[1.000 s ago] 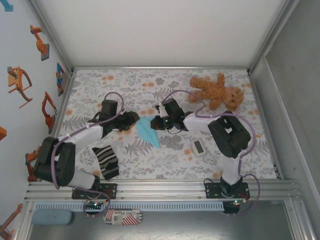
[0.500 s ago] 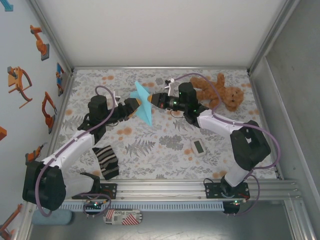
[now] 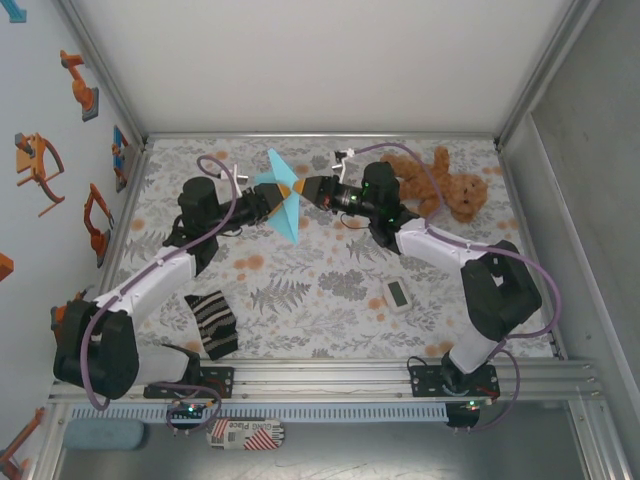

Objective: Fold a paper plane with a square sheet of paper (pick it up from the middle)

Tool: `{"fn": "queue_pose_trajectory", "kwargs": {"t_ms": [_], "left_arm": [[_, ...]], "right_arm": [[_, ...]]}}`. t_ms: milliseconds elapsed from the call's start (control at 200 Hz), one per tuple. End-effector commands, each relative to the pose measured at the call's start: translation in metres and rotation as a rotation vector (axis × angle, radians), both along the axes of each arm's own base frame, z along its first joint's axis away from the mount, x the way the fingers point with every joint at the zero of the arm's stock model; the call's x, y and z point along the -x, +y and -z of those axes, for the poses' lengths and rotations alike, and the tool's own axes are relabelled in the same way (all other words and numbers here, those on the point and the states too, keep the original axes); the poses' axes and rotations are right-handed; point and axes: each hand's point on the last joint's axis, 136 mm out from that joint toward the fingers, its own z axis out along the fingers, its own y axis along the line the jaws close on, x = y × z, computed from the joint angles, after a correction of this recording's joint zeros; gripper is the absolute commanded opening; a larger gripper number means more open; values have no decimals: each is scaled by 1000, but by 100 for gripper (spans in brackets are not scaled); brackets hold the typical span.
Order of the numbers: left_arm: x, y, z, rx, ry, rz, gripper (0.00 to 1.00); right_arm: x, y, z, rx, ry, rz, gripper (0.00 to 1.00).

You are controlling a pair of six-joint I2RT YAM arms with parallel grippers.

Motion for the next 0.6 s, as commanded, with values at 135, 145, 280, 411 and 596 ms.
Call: {"fn": "queue_pose_trajectory", "kwargs": {"t_ms": [135, 145, 280, 411, 596], "left_arm": [[7, -9, -25, 71, -100, 81, 36], [6, -8, -25, 71, -97, 80, 36], [3, -9, -23, 79, -90, 77, 31], [0, -8, -19, 74, -76, 69, 25], [-3, -6, -17, 75, -58, 61, 15]], "right_arm": [[-3, -9, -31, -71, -40, 8, 0], [-3, -8, -31, -71, -40, 8, 0], [-4, -11, -28, -71, -31, 14, 0], [-4, -13, -28, -72, -31, 17, 0], [-4, -13, -29, -75, -27, 14, 0]]}}
